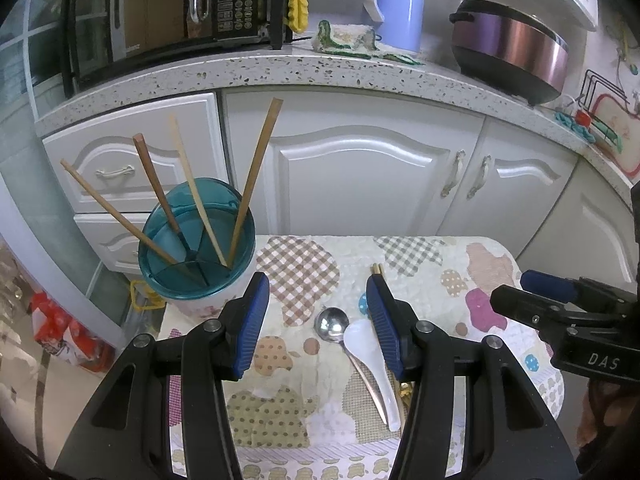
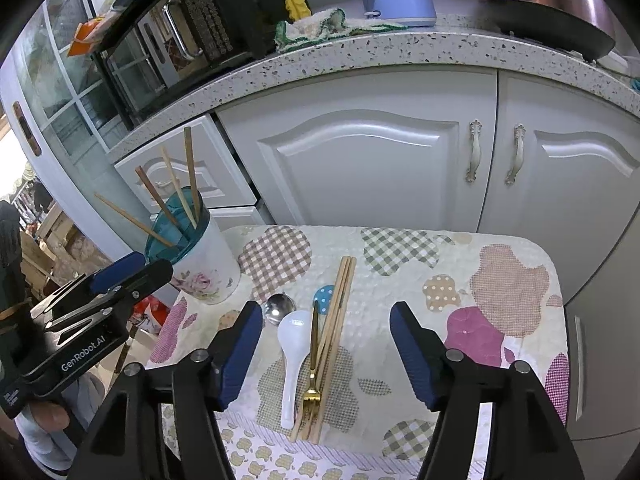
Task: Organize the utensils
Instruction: 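Move both tools back over the remaining utensils on the cloth, then grasp the metal spoon with the left tool while the right tool grasps a chopstick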
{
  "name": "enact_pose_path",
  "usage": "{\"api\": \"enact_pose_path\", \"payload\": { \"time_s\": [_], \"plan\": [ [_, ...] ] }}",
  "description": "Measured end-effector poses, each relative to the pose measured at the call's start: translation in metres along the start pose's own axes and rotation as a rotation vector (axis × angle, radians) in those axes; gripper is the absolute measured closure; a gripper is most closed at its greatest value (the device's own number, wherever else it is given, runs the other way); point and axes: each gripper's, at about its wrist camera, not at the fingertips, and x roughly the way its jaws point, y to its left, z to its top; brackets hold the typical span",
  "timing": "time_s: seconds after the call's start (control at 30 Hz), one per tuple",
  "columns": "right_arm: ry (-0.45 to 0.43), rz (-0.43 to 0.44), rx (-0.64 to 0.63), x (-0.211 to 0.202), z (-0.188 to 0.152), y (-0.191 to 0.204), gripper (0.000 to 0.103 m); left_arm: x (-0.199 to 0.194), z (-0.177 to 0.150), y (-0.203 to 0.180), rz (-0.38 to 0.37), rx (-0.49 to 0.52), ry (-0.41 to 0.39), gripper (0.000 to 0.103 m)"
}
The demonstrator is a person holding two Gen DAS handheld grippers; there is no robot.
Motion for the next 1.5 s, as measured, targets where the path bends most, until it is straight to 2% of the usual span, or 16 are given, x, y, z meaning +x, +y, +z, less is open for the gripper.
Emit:
{"api": "enact_pose_path", "payload": {
  "time_s": [0.47,0.73,0.77,0.8,0.9,1.1,1.23,1.3,1.33,1.4,1.5],
  "plan": [
    [0.039,-0.017,-0.012,0.012,-0.004,0.001,0.038,0.005,-0.002,0.003,-0.010,-0.014,0.018,0.053],
    [0.110,0.014,0.019,0.045,-0.012,-0.009,0.036,0.024,-0.015,0.021,-0.052,-0.065,0.101,0.053],
    [0.124,0.019,0.019,0.054,-0.013,-0.010,0.040,0.029,-0.019,0.024,-0.062,-0.075,0.121,0.053],
    [0.136,0.024,0.014,0.062,-0.014,-0.012,0.049,0.032,-0.022,0.026,-0.068,-0.082,0.136,0.053],
    [0.161,0.027,-0.009,0.084,-0.017,-0.014,0.057,0.050,-0.035,0.034,-0.091,-0.104,0.203,0.053],
    [0.231,0.081,-0.010,0.118,-0.018,-0.010,0.062,0.073,-0.051,0.039,-0.100,-0.118,0.264,0.056],
    [0.291,0.063,-0.050,0.143,-0.021,0.000,0.065,0.091,-0.052,0.040,-0.105,-0.125,0.301,0.056],
    [0.329,0.056,-0.061,0.157,-0.024,0.000,0.082,0.101,-0.052,0.038,-0.106,-0.126,0.317,0.056],
    [0.329,0.054,-0.064,0.159,-0.025,0.000,0.084,0.107,-0.052,0.037,-0.107,-0.125,0.322,0.056],
    [0.321,0.068,-0.065,0.156,-0.025,-0.002,0.097,0.118,-0.050,0.036,-0.103,-0.119,0.329,0.056],
    [0.298,0.065,-0.050,0.143,-0.026,-0.015,0.099,0.138,-0.047,0.034,-0.115,-0.119,0.347,0.056]
  ]
}}
